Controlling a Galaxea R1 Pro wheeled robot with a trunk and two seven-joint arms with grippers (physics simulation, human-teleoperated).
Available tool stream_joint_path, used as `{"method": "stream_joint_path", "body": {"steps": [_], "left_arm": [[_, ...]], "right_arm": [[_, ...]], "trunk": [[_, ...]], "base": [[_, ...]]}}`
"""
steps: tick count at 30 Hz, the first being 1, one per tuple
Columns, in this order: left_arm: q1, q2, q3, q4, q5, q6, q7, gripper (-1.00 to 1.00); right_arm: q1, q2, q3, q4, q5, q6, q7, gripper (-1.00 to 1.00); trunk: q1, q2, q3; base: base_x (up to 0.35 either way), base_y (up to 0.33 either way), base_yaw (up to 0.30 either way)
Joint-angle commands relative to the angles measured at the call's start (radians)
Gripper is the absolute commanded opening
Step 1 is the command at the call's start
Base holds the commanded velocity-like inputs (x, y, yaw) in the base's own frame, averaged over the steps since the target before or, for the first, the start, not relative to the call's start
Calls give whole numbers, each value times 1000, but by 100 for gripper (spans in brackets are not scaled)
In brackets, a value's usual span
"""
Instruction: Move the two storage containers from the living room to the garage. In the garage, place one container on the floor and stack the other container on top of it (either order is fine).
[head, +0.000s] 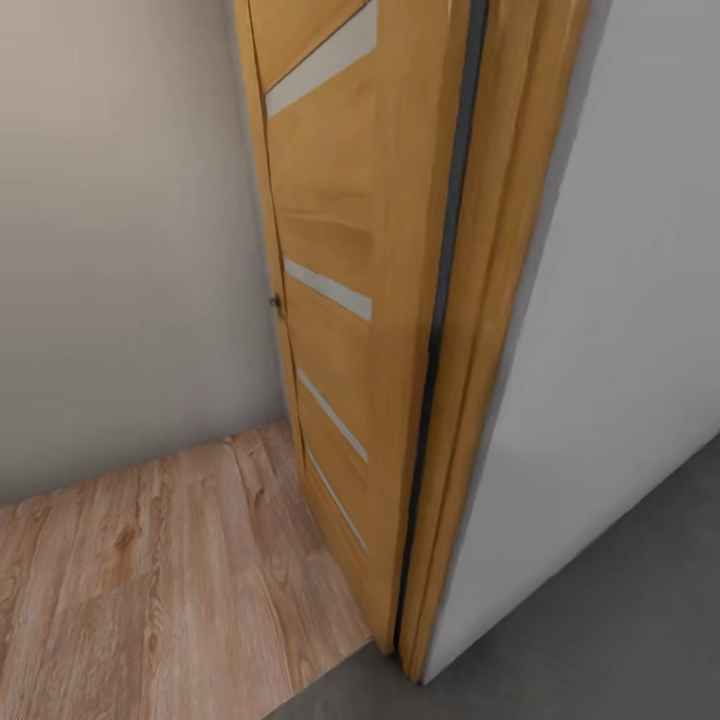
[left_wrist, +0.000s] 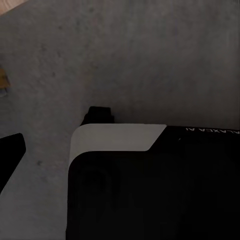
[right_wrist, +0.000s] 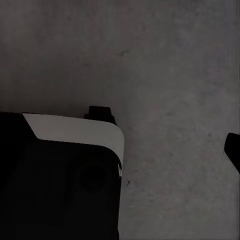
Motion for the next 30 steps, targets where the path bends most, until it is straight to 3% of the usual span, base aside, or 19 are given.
{"method": "stream_joint_path", "body": {"steps": [1, 10, 30], "left_arm": [[-1, 0, 0, 0, 7, 4, 3, 100], [-1, 0, 0, 0, 7, 5, 3, 100], [-1, 0, 0, 0, 7, 5, 3, 100]], "right_arm": [[-1, 1, 8, 2, -10, -5, -1, 100], [-1, 1, 8, 2, -10, -5, -1, 100], [-1, 2, 10, 2, -9, -4, -1, 100]], "trunk": [[1, -1, -1], [1, -1, -1], [1, -1, -1]], "base": [[316, 0, 262], [219, 0, 267], [10, 0, 269]]}}
